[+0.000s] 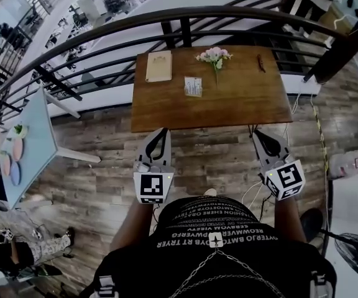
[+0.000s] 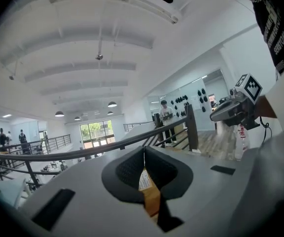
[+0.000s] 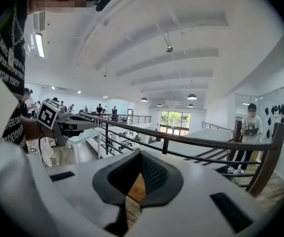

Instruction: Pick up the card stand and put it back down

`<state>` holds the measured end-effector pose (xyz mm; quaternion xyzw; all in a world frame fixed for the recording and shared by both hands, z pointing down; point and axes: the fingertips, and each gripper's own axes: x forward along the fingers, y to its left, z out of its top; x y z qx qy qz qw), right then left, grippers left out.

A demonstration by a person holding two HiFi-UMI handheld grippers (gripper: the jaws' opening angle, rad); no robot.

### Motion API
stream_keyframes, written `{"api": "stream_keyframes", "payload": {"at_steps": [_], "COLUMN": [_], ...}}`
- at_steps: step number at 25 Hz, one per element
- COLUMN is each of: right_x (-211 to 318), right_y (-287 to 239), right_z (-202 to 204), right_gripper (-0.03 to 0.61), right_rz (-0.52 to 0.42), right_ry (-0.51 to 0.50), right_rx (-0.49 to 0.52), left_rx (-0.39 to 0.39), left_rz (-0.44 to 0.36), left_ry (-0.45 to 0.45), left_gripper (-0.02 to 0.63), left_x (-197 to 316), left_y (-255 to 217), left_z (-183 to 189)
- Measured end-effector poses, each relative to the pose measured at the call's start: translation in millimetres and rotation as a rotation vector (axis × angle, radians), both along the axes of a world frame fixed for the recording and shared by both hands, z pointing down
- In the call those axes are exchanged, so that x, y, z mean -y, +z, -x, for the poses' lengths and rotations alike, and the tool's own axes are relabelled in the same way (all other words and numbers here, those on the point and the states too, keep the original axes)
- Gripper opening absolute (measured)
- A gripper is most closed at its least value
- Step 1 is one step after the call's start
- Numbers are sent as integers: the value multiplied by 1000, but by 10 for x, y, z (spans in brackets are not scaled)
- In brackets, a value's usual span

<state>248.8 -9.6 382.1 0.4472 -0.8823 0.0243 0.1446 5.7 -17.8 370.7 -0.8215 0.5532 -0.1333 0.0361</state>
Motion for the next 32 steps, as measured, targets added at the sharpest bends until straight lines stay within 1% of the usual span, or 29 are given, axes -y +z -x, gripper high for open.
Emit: {"api": "stream_keyframes", "payload": {"at_steps": [6,10,15,21,25,28,32], "right_x": [-6,50,301,636,845,1000,1185], "right_y": [148,147,201,135,115,117,124], "right_z": [164,281,359,625,714,754,883], "right_gripper": [15,15,15,15,15,15,15], "right_rz": [37,32,46,33,20,33,38], "right_ry": [-24,-33,7,13,28,51,56], "right_rx": [6,-3,-14,-26,-42,-44,-48], "left_rx": [27,37,48,52,44,41,43], "left_rz": [14,27,32,24,26,29,32], "left_ry": [-13,-15,17,71,98,114,135], "left_gripper": [29,29,29,29,29,29,29], "left_x": [-33,35,354,728,962,1129,1337], "left_y": [92,161,227,239,248,251,269], "left_z": [95,218,329,417,501,557,646]}}
